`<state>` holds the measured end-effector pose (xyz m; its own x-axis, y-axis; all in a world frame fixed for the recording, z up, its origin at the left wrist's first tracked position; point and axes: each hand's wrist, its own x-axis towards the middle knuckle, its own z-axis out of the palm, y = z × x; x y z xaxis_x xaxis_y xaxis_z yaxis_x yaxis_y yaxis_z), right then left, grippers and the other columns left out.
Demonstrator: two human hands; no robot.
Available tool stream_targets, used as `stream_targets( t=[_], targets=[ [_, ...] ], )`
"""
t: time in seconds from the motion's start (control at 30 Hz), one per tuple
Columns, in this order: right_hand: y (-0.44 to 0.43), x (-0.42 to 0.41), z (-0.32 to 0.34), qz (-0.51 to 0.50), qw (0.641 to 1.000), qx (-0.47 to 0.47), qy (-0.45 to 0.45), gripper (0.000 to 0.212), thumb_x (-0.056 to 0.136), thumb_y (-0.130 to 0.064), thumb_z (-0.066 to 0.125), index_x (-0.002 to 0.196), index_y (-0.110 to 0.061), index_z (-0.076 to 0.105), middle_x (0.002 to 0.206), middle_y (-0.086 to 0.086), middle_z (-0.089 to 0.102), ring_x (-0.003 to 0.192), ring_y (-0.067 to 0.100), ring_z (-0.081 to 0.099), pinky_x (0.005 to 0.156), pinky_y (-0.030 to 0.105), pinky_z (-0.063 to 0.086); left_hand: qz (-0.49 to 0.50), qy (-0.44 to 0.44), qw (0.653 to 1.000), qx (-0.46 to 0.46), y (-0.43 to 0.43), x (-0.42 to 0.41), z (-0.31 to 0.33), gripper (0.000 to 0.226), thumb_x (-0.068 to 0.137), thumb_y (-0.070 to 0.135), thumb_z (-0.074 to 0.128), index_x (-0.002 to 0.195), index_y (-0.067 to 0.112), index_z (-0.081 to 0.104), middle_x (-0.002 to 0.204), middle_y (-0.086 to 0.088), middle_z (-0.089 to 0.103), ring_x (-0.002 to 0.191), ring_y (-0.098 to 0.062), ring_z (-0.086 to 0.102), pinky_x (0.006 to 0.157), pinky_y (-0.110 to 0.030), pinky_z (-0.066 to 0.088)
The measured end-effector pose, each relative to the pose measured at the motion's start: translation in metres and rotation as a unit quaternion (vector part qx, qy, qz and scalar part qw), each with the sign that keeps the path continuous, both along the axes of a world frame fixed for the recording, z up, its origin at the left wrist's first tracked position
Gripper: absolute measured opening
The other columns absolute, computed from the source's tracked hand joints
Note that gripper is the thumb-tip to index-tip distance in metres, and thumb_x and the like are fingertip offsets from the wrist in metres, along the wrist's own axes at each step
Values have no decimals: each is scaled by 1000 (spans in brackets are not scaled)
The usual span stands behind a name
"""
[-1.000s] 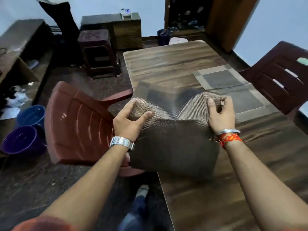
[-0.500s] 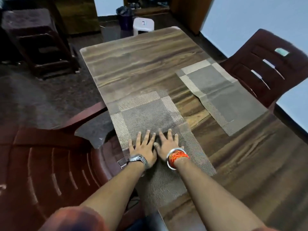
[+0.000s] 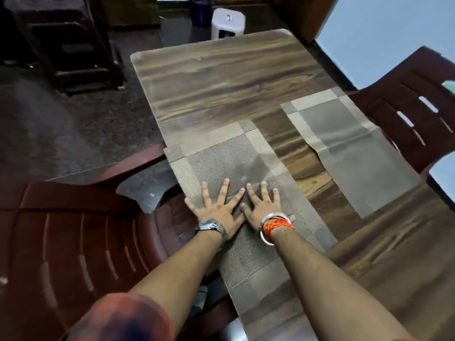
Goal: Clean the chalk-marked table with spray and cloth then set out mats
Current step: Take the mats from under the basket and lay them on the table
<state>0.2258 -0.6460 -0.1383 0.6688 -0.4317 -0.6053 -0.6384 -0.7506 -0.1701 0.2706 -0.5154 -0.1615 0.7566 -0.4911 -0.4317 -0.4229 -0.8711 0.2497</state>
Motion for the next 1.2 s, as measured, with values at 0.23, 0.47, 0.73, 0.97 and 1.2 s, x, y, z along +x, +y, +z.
stream_targets(
  t=[0.23,0.47,0.73,0.97,1.2],
  targets=[
    [-6,15,-4,-8,1000,-9,-16,61,91,-65,30,141,-59,-3,157,-16,-19,145,23,-18,93,84,9,-10,-10,1000,-1,-7,15,-5,66,86,81,19,144,65,-7,158,21,-29,142,-42,-34,97,-83,-12],
    [-9,19,-1,-17,1000,2,-17,61,91,-65,31,142,-59,-3,157,-16,-19,145,22,-18,92,84,8,-12,-17,1000,-2,-10,20,-7,67,84,83,18,143,66,-8,159,21,-27,143,-41,-32,97,-83,-11],
    [-6,22,1,-37,999,7,-22,62,91,-65,32,141,-60,-2,157,-17,-18,145,22,-18,91,84,9,-30,-1,1000,-2,-10,32,-9,66,84,83,18,142,67,-9,158,23,-30,143,-40,-32,99,-83,-6],
    [-5,23,1,-41,999,11,-26,63,90,-66,33,142,-59,-4,157,-17,-19,145,23,-19,91,84,9,-12,-27,1000,-2,-8,26,-11,64,84,83,14,143,66,-8,159,21,-29,144,-35,-32,100,-80,-12],
    [-3,21,2,-38,999,5,-31,63,90,-65,35,141,-60,-2,157,-18,-16,145,21,-16,89,85,12,-1,-30,1000,-1,-7,24,-13,65,84,83,13,143,66,-10,160,20,-27,145,-37,-29,100,-81,-10]
  ],
)
